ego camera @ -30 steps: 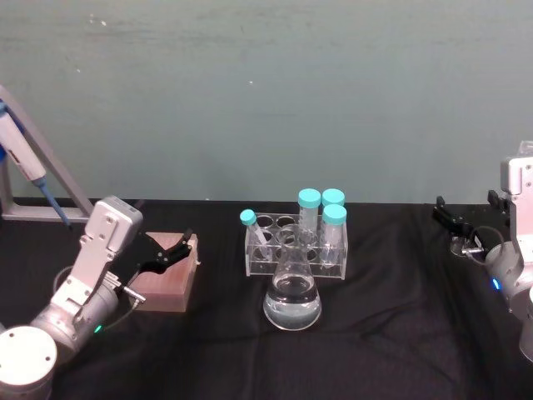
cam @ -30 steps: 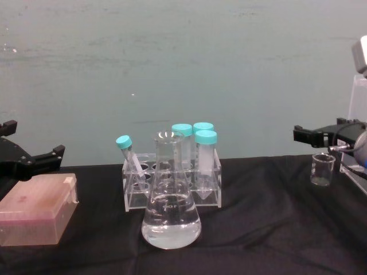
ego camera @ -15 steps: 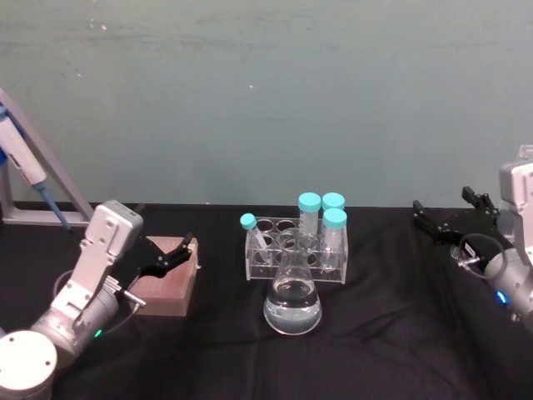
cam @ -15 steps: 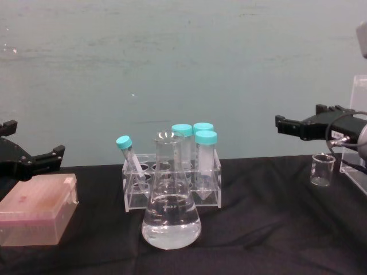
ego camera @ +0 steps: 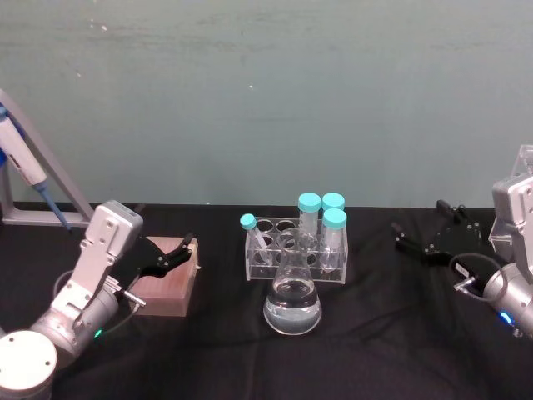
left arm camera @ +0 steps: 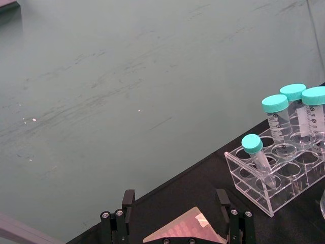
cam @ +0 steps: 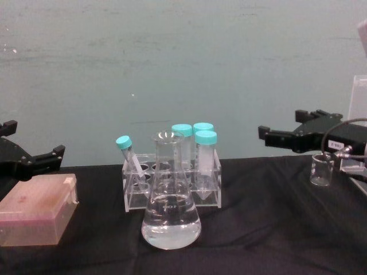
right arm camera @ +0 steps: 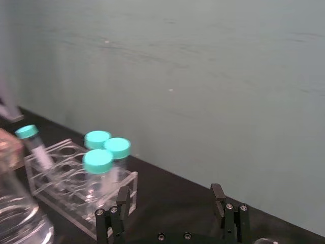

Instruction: Place the experimental apparatus aside using one hand.

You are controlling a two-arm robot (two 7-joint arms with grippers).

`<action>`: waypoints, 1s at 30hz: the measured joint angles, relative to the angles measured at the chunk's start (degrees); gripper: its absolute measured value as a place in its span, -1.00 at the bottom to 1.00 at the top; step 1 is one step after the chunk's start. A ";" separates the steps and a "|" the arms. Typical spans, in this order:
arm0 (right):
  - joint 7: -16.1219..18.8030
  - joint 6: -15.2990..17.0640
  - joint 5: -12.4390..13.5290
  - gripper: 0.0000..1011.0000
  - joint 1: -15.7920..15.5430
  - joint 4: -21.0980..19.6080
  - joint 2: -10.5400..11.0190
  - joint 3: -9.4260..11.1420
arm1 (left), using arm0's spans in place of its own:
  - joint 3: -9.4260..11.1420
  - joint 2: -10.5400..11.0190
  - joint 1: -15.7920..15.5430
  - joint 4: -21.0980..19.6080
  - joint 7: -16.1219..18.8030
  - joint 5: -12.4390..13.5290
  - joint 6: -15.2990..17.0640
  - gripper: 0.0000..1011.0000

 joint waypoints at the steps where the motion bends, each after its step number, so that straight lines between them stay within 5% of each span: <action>1: 0.53 0.02 0.23 0.98 -0.10 -0.18 0.20 -0.20 | 0.00 0.00 0.00 0.00 0.00 0.00 0.00 0.98; 11: 7.20 0.41 3.82 0.98 -0.42 -1.30 2.62 -2.57 | 0.00 0.00 0.00 0.00 0.00 0.00 0.00 0.98; 30: 17.60 -1.54 8.12 0.98 3.74 2.20 5.20 -8.20 | 0.00 0.00 0.00 0.00 0.00 0.00 0.00 0.98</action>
